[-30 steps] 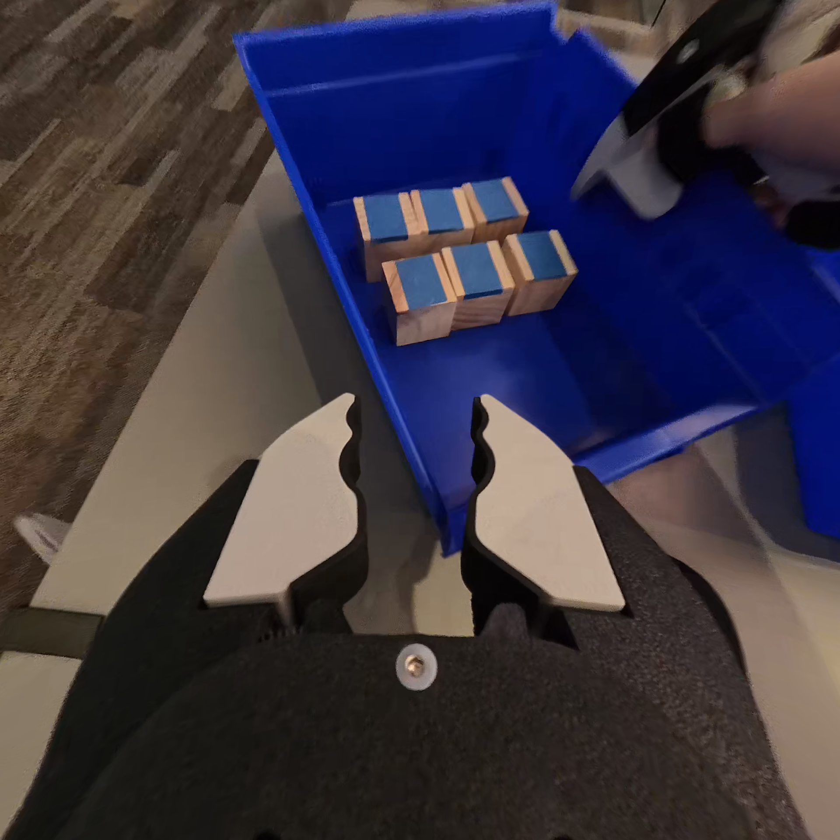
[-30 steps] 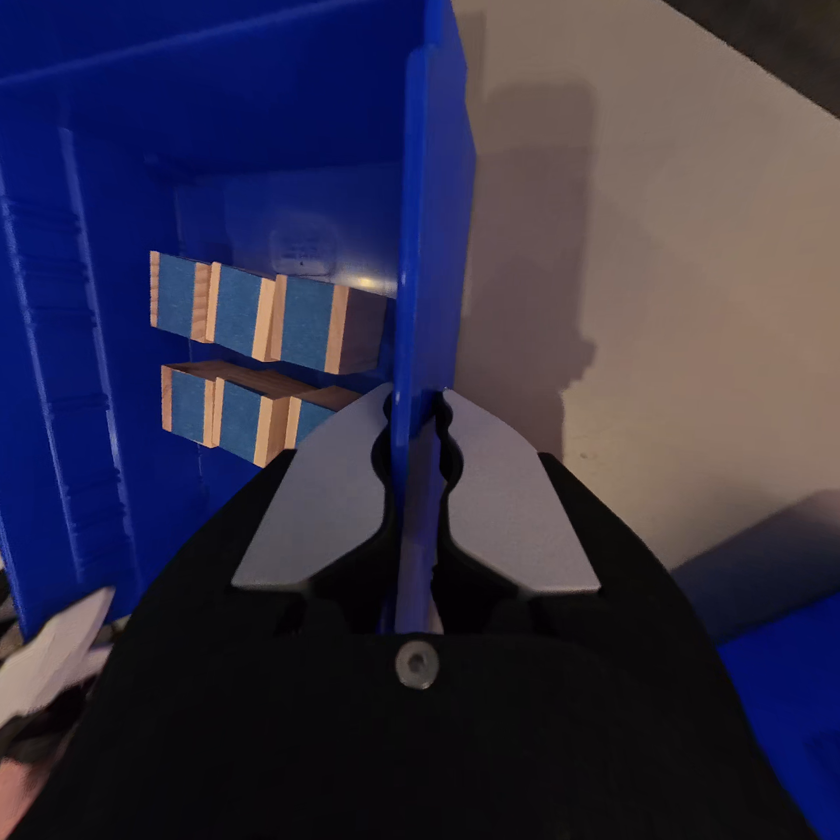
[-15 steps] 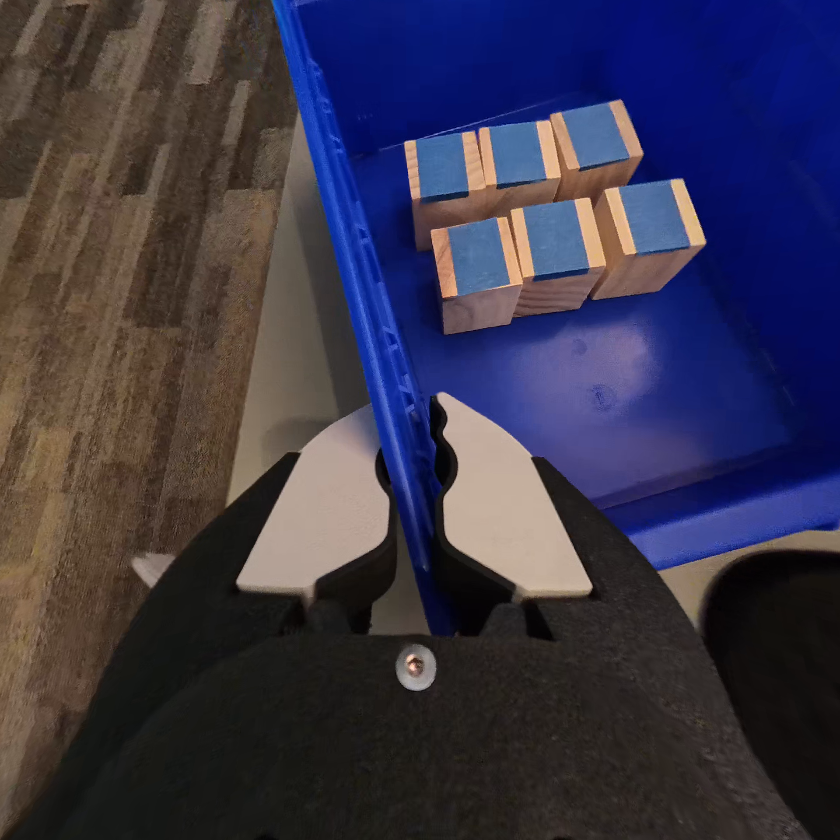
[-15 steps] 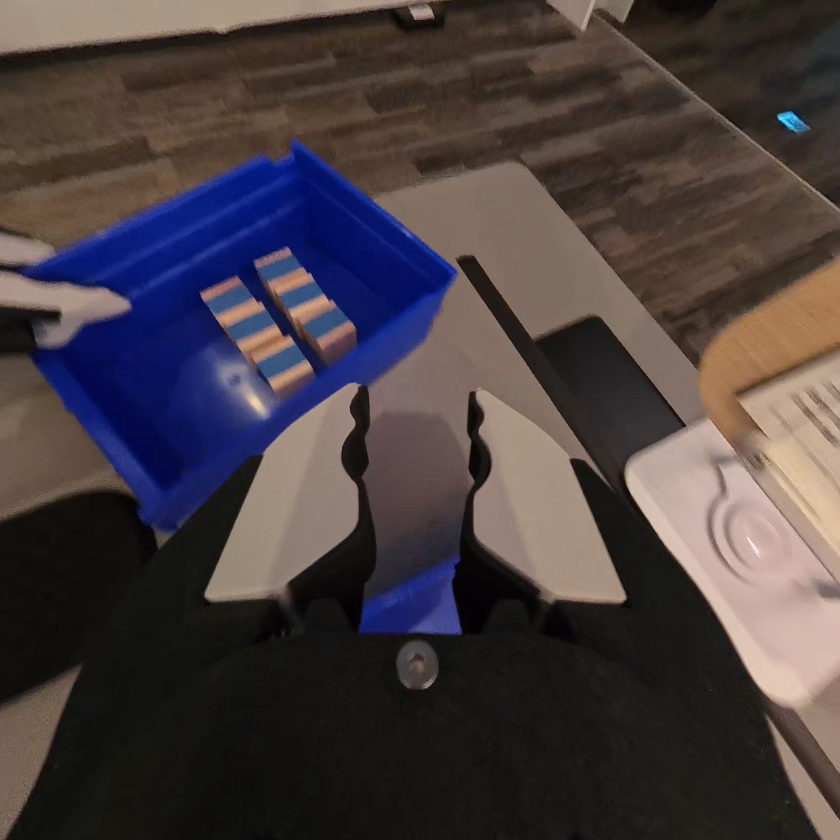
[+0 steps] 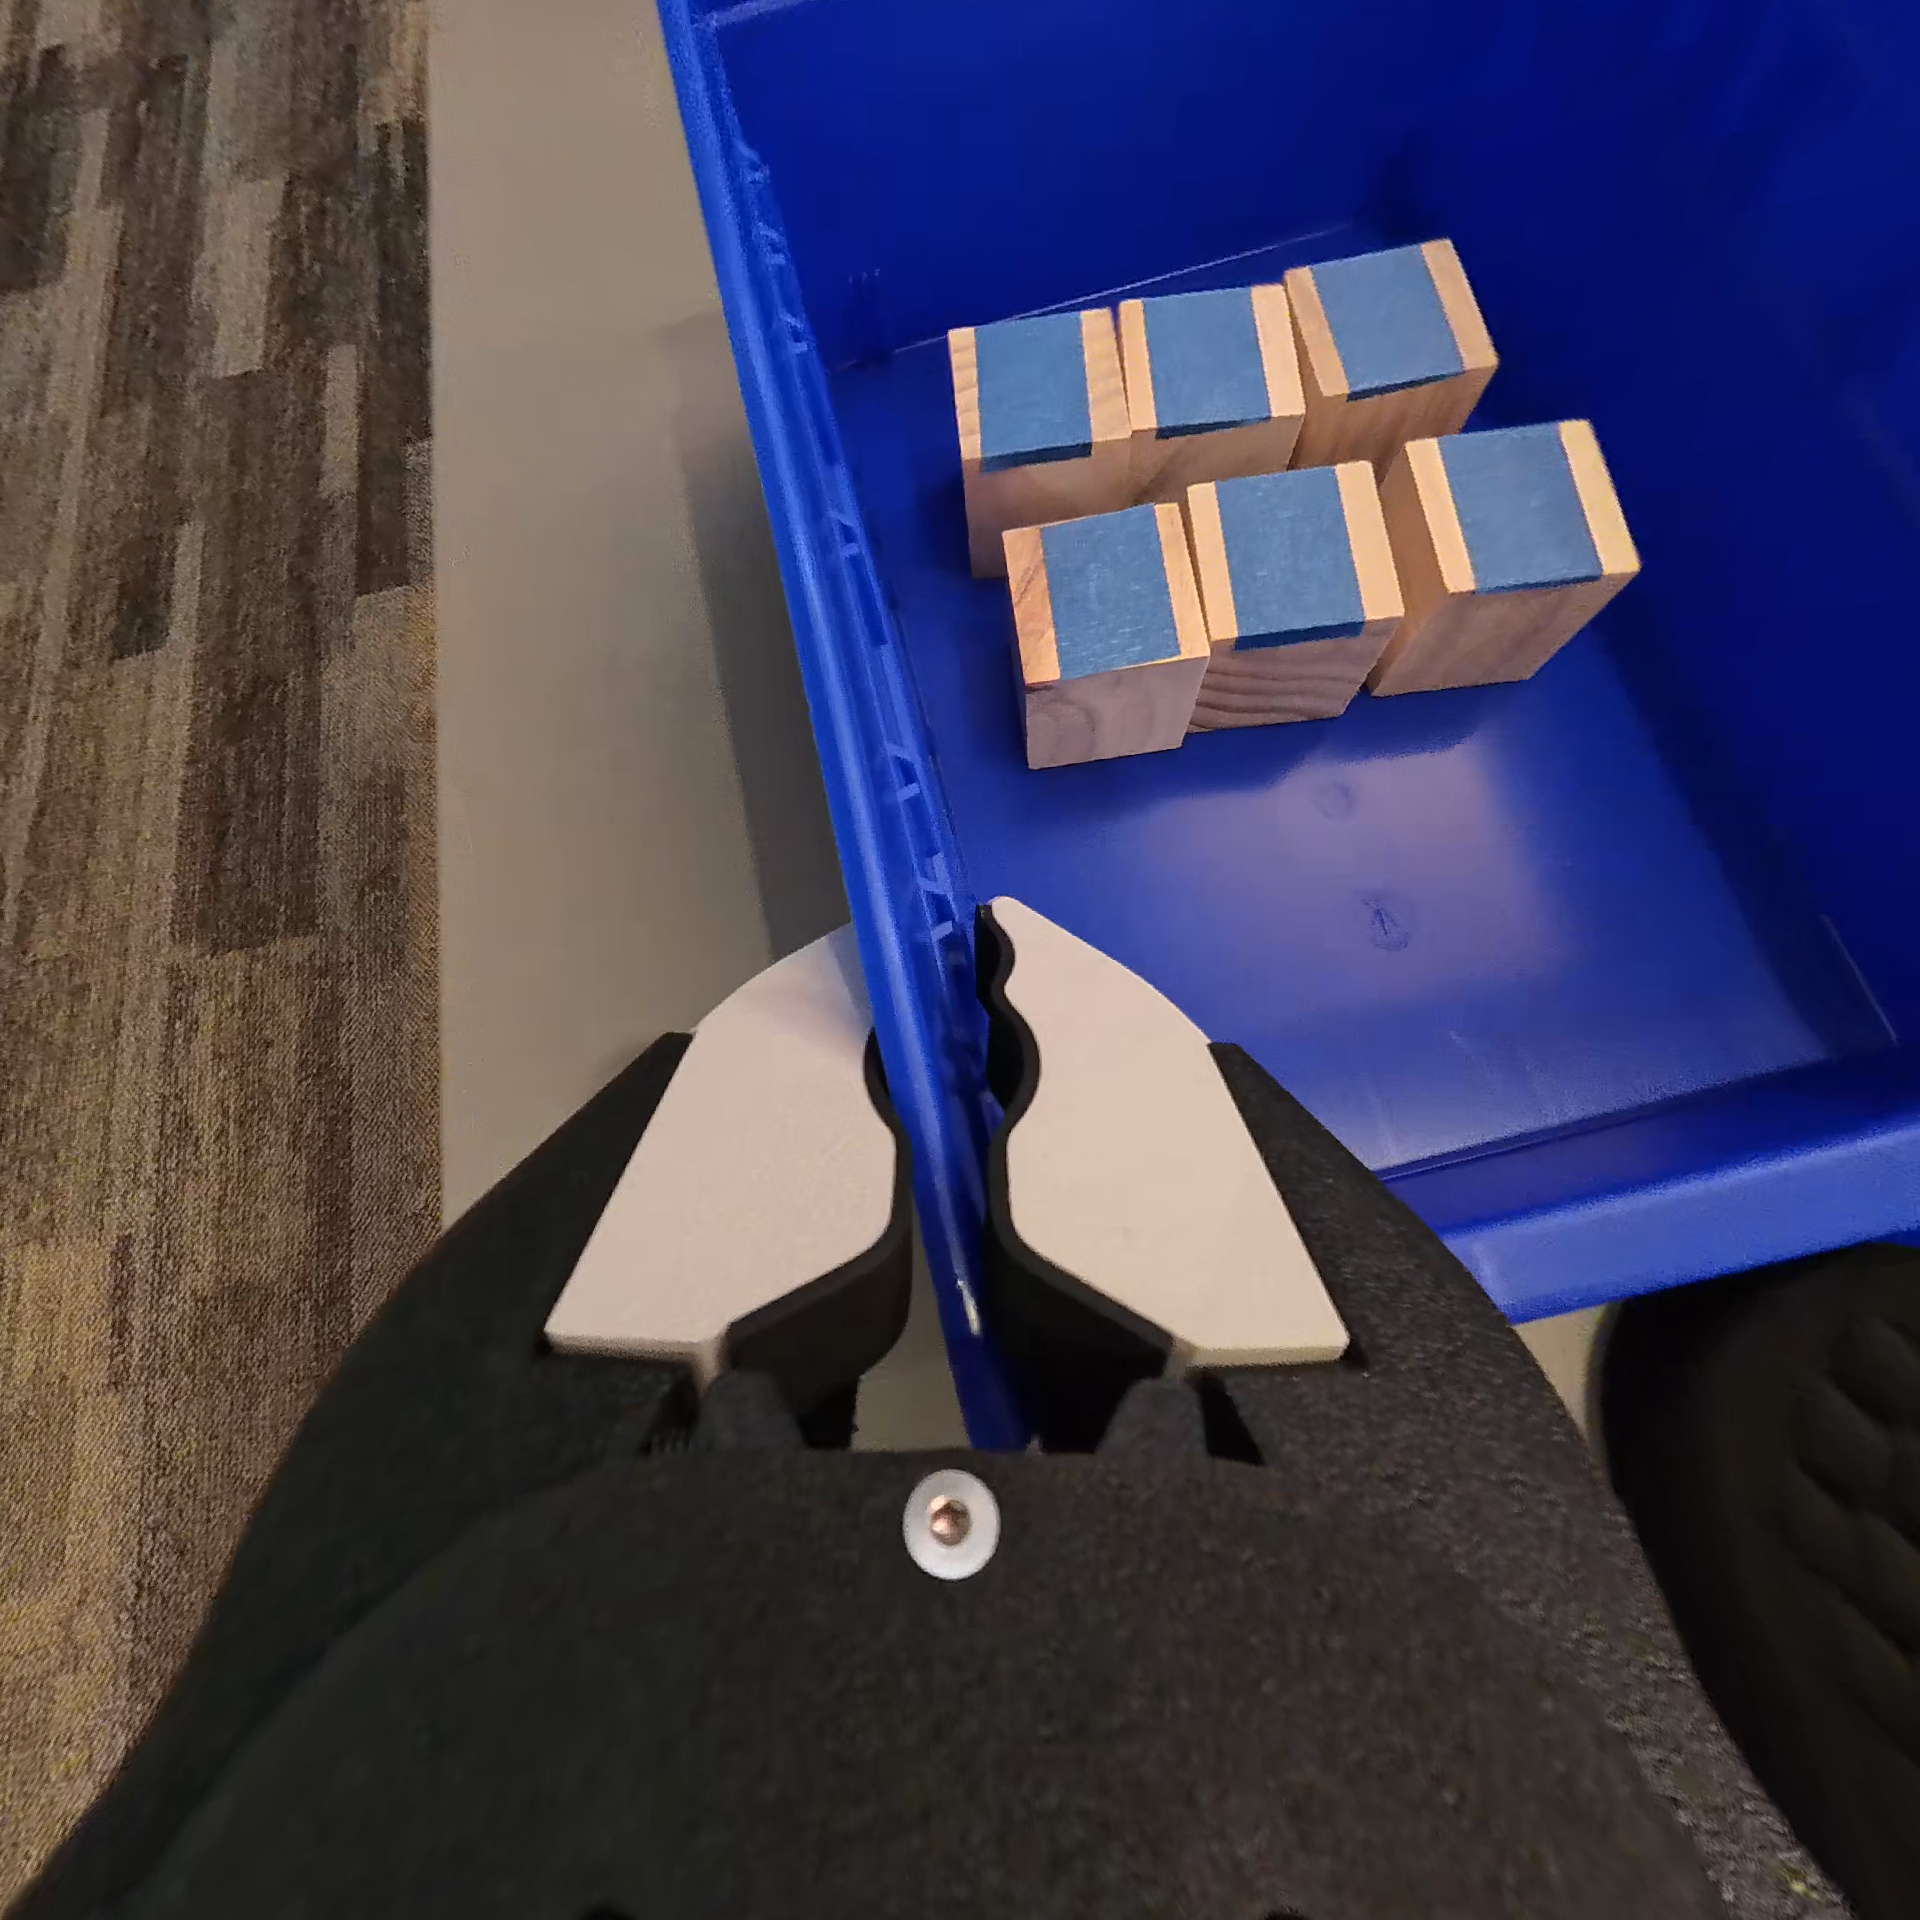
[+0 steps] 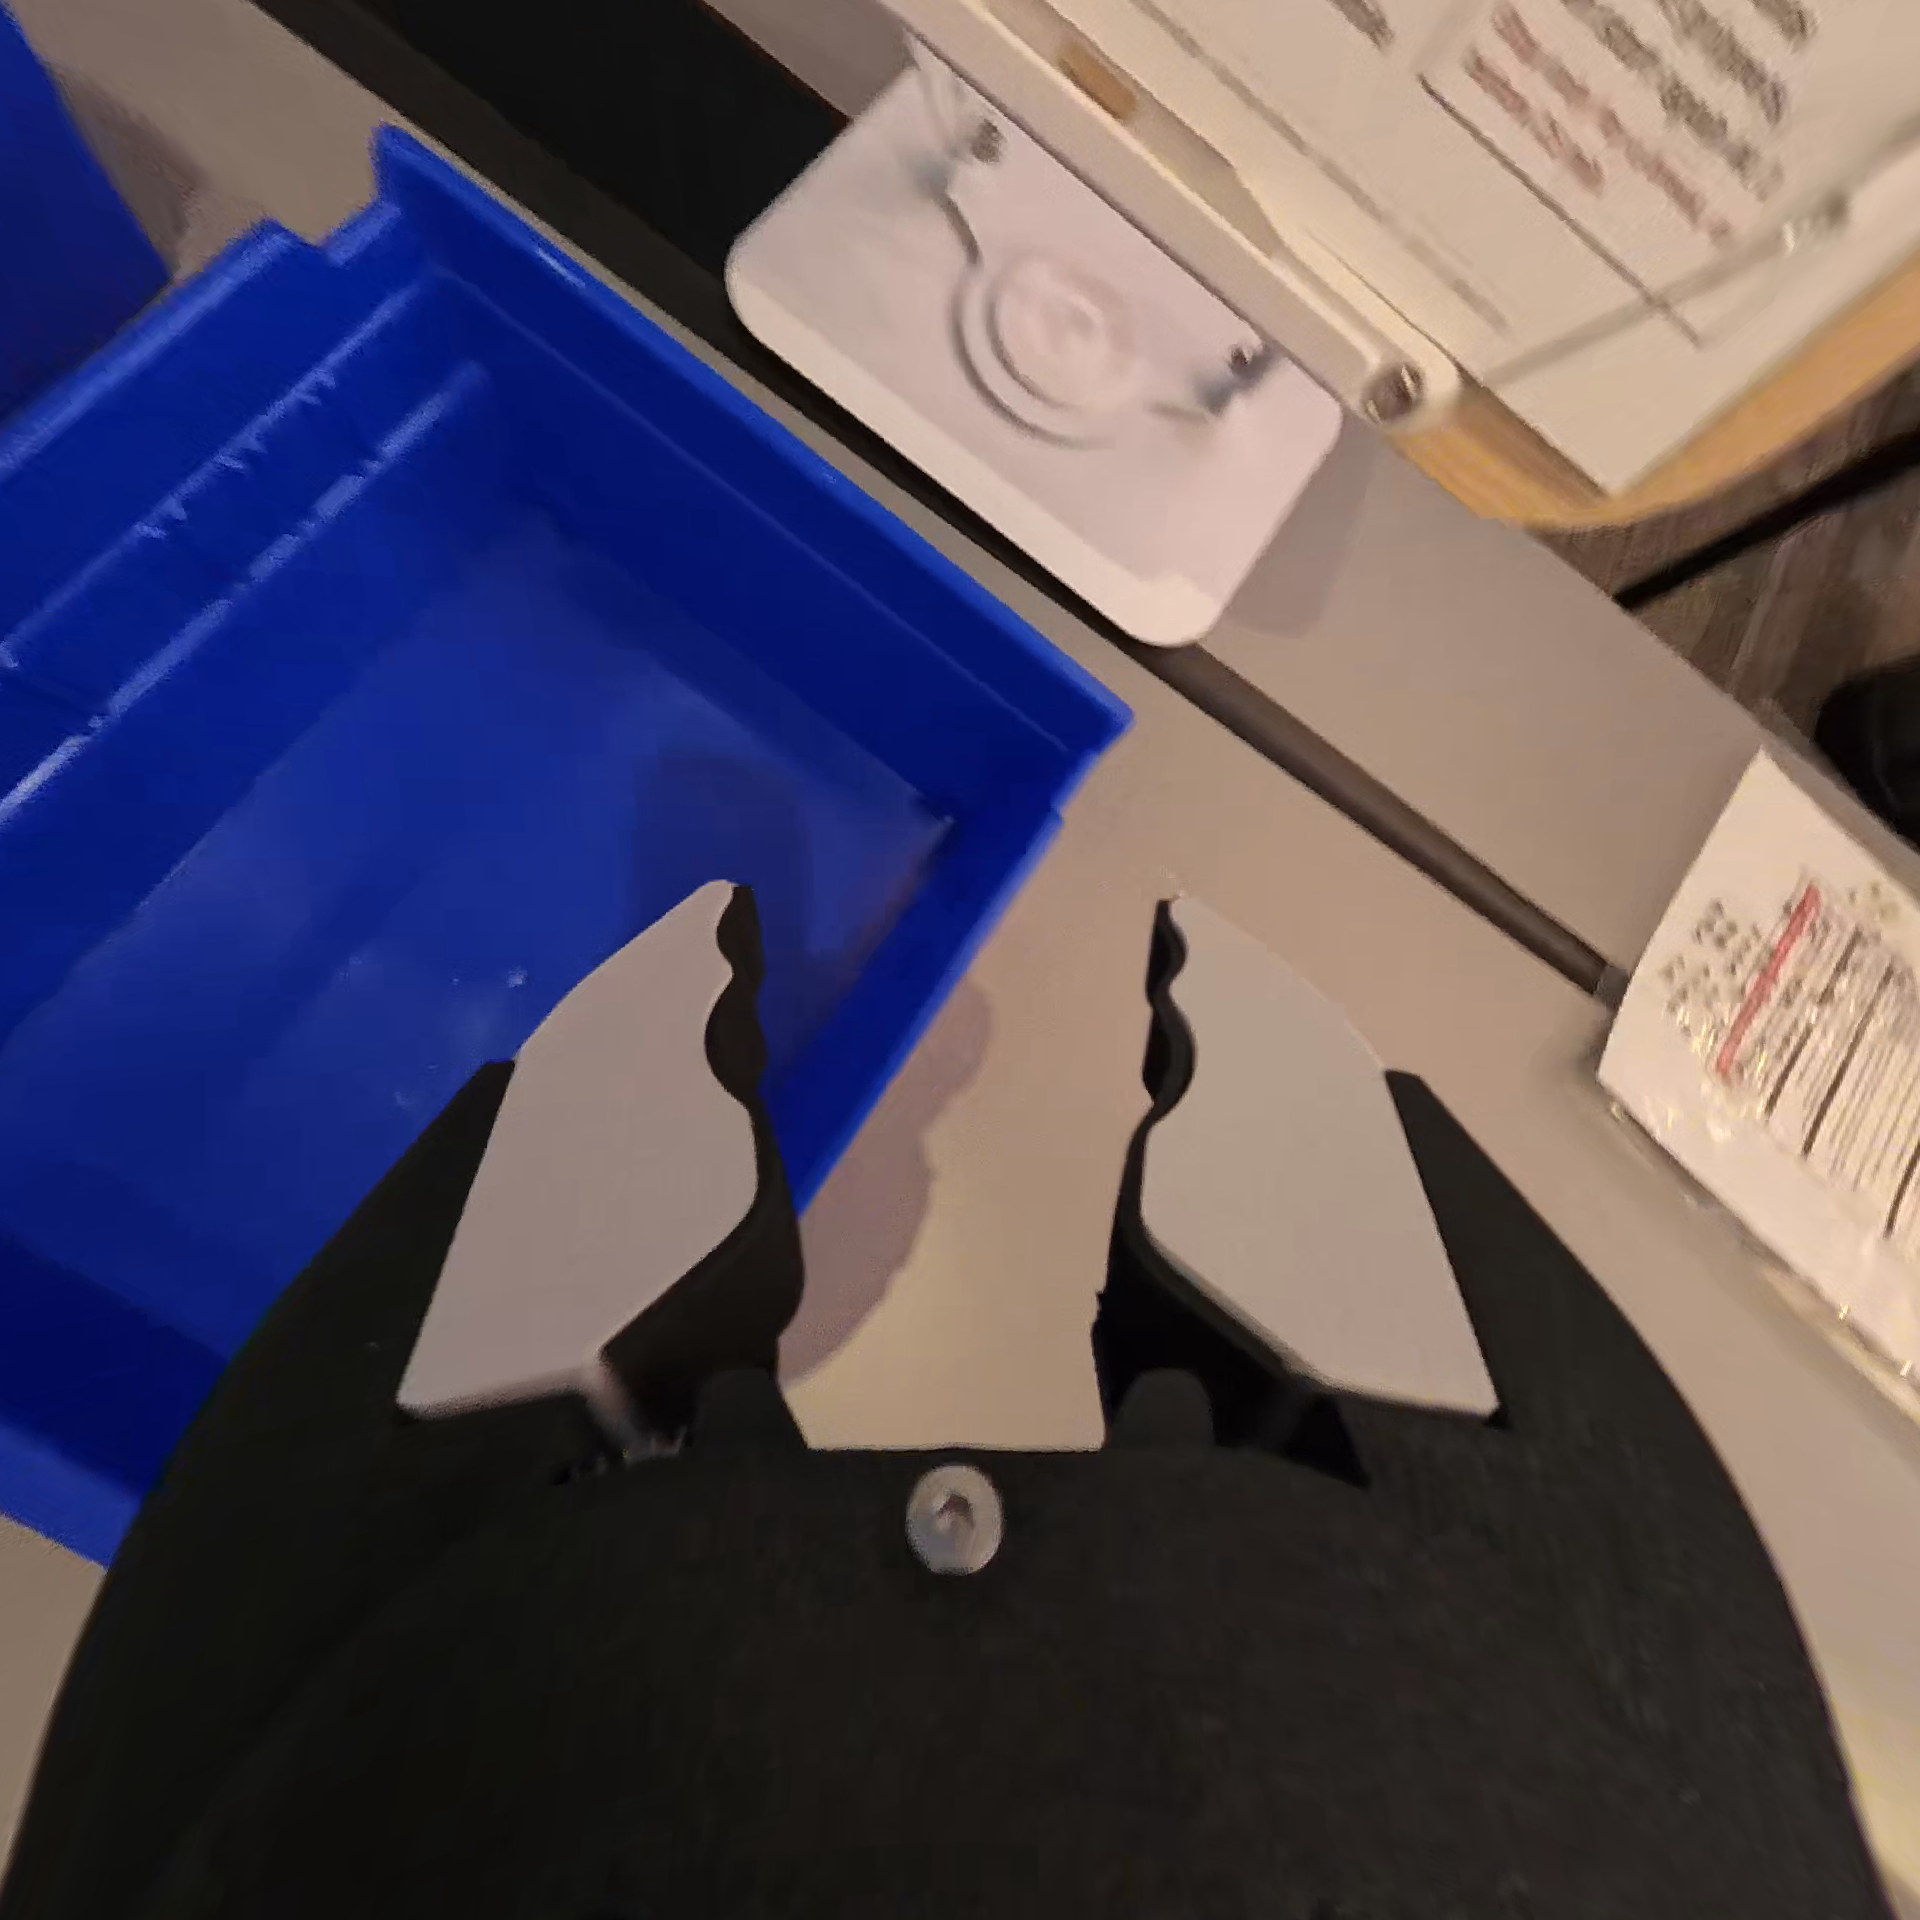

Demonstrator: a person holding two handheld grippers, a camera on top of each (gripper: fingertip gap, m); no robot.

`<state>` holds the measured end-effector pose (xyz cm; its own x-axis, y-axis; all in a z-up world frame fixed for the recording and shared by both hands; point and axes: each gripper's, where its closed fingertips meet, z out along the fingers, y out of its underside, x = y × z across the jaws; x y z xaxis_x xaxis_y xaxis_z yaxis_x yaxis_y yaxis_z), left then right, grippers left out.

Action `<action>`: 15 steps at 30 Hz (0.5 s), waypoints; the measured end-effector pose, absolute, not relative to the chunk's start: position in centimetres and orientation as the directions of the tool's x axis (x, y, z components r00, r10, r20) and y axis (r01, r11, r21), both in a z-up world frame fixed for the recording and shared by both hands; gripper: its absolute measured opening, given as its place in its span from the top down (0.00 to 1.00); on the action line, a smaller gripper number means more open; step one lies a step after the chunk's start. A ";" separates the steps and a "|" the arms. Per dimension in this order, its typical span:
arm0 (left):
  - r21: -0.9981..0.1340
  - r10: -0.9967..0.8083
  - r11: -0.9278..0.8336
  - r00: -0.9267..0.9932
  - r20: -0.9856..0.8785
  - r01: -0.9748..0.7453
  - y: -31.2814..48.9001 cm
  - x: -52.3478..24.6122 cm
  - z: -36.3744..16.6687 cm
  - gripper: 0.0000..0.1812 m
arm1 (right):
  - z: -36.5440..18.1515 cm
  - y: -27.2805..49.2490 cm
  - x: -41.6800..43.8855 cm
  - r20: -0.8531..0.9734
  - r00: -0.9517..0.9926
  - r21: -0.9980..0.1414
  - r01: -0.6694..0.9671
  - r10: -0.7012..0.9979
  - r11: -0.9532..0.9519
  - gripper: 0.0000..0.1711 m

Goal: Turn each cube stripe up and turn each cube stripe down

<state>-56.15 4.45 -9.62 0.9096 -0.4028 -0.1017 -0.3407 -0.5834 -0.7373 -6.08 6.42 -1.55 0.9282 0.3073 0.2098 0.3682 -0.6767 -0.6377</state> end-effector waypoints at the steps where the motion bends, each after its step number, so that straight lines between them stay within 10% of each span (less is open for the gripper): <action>1: -0.737 -0.406 -0.583 0.908 -0.102 -0.343 4.3 -55.6 -9.6 0.95 | -1.8 6.1 -5.5 0.189 0.942 -0.633 0.332 0.277 -0.699 0.57; 10: -0.738 -0.403 -0.583 0.910 -0.100 -0.340 3.6 -52.8 -9.7 0.95 | -7.1 3.5 -5.4 0.028 0.989 -0.501 0.139 0.145 -0.854 0.45; 15: -0.743 -0.403 -0.575 0.909 -0.107 -0.342 3.7 -52.6 -9.6 0.94 | -10.6 2.2 -6.0 0.009 0.989 -0.370 0.139 0.146 -0.918 0.59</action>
<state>-52.64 3.69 -9.61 0.9090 -0.4029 -0.1070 -0.3423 -0.5749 -0.7432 -6.05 2.24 -10.62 0.9892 0.1463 0.0088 0.1391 -0.9185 -0.3702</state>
